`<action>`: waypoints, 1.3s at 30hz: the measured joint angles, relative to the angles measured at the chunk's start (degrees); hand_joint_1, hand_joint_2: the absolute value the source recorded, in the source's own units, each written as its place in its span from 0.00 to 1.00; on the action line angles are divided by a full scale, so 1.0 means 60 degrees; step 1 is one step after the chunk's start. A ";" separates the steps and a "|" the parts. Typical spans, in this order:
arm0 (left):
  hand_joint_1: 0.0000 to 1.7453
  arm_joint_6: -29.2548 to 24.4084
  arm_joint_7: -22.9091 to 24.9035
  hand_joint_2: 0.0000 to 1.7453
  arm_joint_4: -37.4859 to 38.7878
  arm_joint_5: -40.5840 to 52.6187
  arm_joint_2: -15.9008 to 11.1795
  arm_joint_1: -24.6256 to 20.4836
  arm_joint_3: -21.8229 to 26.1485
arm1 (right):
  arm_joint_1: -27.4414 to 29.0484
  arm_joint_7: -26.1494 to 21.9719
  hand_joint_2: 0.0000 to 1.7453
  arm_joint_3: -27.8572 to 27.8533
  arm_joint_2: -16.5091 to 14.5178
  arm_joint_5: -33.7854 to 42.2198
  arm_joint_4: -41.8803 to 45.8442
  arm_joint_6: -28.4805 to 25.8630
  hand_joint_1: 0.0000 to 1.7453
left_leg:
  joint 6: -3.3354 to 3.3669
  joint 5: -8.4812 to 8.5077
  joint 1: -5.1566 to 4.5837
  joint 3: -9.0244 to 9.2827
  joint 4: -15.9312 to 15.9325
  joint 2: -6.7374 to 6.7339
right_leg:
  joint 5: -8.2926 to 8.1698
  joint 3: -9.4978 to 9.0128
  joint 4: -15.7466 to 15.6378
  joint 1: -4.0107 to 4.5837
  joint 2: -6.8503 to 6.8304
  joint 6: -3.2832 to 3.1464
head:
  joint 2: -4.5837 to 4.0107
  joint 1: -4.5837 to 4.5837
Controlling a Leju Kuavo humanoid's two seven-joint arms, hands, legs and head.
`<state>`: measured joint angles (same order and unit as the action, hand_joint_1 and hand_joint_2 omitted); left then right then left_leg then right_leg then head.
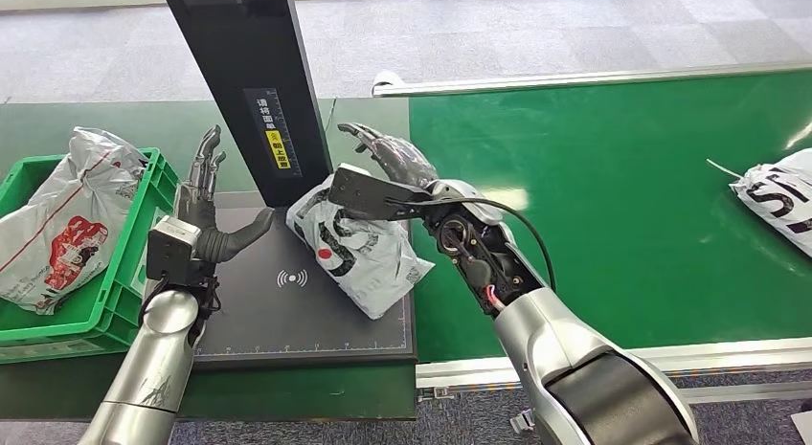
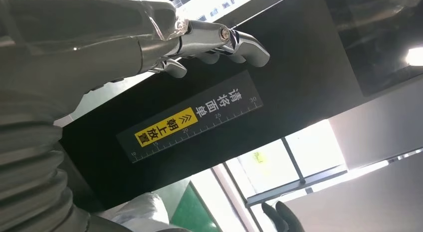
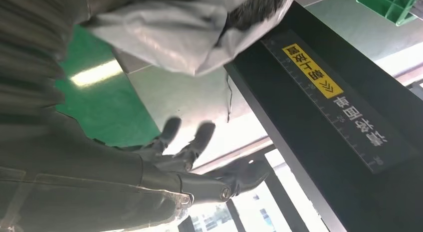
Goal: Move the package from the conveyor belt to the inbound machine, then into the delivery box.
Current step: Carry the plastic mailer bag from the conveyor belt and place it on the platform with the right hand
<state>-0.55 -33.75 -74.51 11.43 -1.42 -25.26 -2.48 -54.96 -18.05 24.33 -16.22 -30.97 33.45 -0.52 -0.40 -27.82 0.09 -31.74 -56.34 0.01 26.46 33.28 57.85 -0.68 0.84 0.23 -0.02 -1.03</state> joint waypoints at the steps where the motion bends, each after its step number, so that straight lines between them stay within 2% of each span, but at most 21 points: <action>1: 0.00 0.0000 0.0000 1.00 0.0001 0.0000 0.0000 -0.0001 -0.0003 | 0.0000 0.0000 1.00 0.0005 0.0000 0.0000 -0.0033 0.0000 0.00 | 0.0000 0.0000 0.0000 0.0000 0.0000 0.0000 | 0.0000 0.0000 0.0000 0.0000 0.0000 0.0000 | 0.0000 0.0000; 19: 0.00 0.0031 0.0301 1.00 0.0086 0.0488 0.0020 -0.0119 -0.0140 | 0.0587 -0.0340 1.00 -0.0127 0.0105 0.0713 -0.0553 0.0167 0.00 | 0.0000 0.0000 0.0000 0.0005 0.0000 0.0000 | 0.0000 0.0000 -0.0001 0.0000 0.0000 0.0000 | 0.0000 0.0000; 22: 0.00 0.0038 0.0305 1.00 0.0211 0.0528 0.0034 -0.0169 -0.0213 | 0.0745 -0.0785 1.00 -0.0352 0.0137 0.1327 -0.0547 0.0630 0.00 | 0.0000 0.0000 0.0000 0.0006 0.0000 0.0000 | 0.0000 -0.0001 -0.0001 0.0000 0.0001 0.0000 | 0.0000 0.0000; 25: 0.00 0.0059 0.0304 1.00 0.0349 0.0584 0.0049 -0.0207 -0.0283 | 0.0986 -0.1216 1.00 -0.0679 0.0145 0.2361 -0.0346 0.1583 0.00 | 0.0000 0.0000 0.0000 0.0006 0.0000 0.0000 | 0.0000 0.0000 -0.0001 0.0000 0.0001 0.0000 | 0.0000 0.0000; 29: 0.00 0.0066 0.0296 1.00 0.0553 0.0621 0.0105 -0.0278 -0.0329 | 0.1315 -0.1309 1.00 -0.1014 0.0149 0.3665 0.0218 0.2719 0.00 | 0.0000 0.0000 0.0000 0.0005 0.0000 -0.0001 | 0.0000 0.0000 0.0000 0.0000 0.0001 0.0000 | 0.0000 -0.0001; 36: 0.00 0.0066 0.0295 1.00 0.0728 0.0670 0.0137 -0.0329 -0.0395 | 0.1522 -0.1309 1.00 -0.1239 0.0149 0.3881 0.0701 0.2897 0.00 | 0.0000 0.0000 0.0000 0.0006 0.0000 -0.0001 | 0.0000 0.0000 -0.0001 0.0000 0.0002 0.0000 | 0.0000 0.0000; 39: 0.00 0.0077 0.0295 1.00 0.0774 0.0695 0.0150 -0.0341 -0.0413 | 0.1600 -0.1335 1.00 -0.1262 0.0149 0.4331 0.0841 0.3280 0.00 | 0.0000 0.0000 0.0000 0.0006 0.0000 -0.0001 | 0.0000 -0.0001 -0.0001 0.0000 0.0002 0.0000 | 0.0000 0.0000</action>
<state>-0.08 -31.98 -69.87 15.60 -0.52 -27.31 -4.96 -45.36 -26.06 16.76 -15.32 -4.98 38.49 19.16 -0.40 -27.82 0.09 -31.70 -56.34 0.00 26.46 33.27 57.85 -0.68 0.85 0.23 -0.02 -1.03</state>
